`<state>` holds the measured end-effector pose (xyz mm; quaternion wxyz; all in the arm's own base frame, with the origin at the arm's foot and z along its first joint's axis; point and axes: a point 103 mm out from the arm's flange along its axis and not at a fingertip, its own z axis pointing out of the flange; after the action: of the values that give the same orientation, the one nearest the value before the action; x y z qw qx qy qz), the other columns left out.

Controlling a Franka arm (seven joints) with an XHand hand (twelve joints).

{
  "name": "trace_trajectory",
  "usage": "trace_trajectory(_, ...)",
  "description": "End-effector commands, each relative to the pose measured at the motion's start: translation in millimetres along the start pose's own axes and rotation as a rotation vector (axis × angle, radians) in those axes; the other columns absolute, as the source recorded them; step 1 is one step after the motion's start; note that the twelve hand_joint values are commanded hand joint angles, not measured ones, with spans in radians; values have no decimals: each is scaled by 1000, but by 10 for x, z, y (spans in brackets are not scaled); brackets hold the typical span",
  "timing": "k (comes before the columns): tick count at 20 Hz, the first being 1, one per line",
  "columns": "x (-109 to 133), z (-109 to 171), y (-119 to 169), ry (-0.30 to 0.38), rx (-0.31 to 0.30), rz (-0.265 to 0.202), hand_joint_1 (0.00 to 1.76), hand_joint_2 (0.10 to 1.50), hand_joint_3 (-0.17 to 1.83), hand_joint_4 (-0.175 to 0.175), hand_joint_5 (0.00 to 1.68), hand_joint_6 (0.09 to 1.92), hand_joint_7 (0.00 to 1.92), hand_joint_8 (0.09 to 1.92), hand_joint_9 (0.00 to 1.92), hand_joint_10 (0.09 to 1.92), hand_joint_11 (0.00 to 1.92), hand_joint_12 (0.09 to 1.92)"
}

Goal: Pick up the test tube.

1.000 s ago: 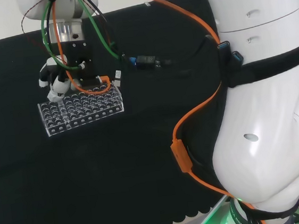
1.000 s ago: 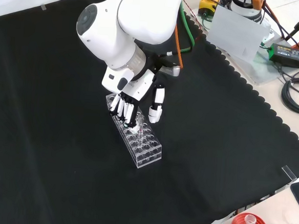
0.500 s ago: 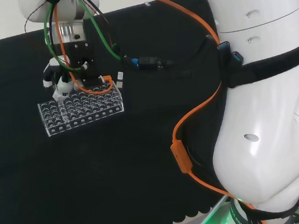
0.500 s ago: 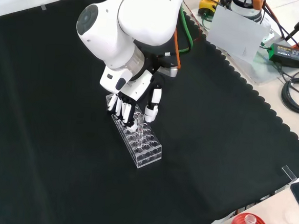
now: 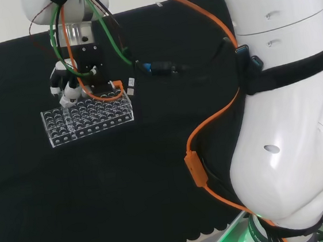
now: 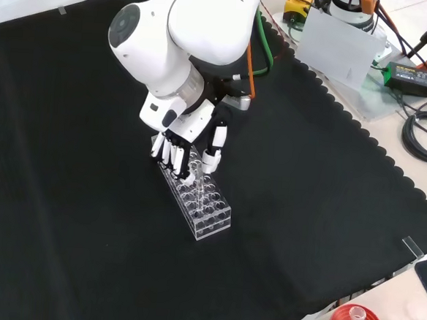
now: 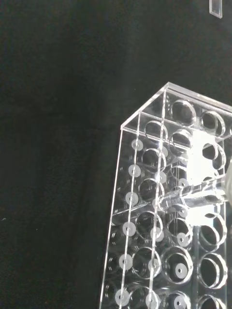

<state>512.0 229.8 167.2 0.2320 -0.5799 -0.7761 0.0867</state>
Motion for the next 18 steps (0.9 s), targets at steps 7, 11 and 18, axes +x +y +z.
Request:
trace_trajectory(7,31,-32,-6,-14,-28,-6,1210,1015,-175,-5,775,936,1226,497,903,586,503,1388)
trace_trajectory(11,100,-23,8,-13,-17,-16,1211,1003,-175,-7,786,929,1221,476,929,572,532,1376)
trace_trajectory(18,197,-13,34,-7,-13,-23,1208,984,-175,7,744,938,1099,529,877,593,492,1401)
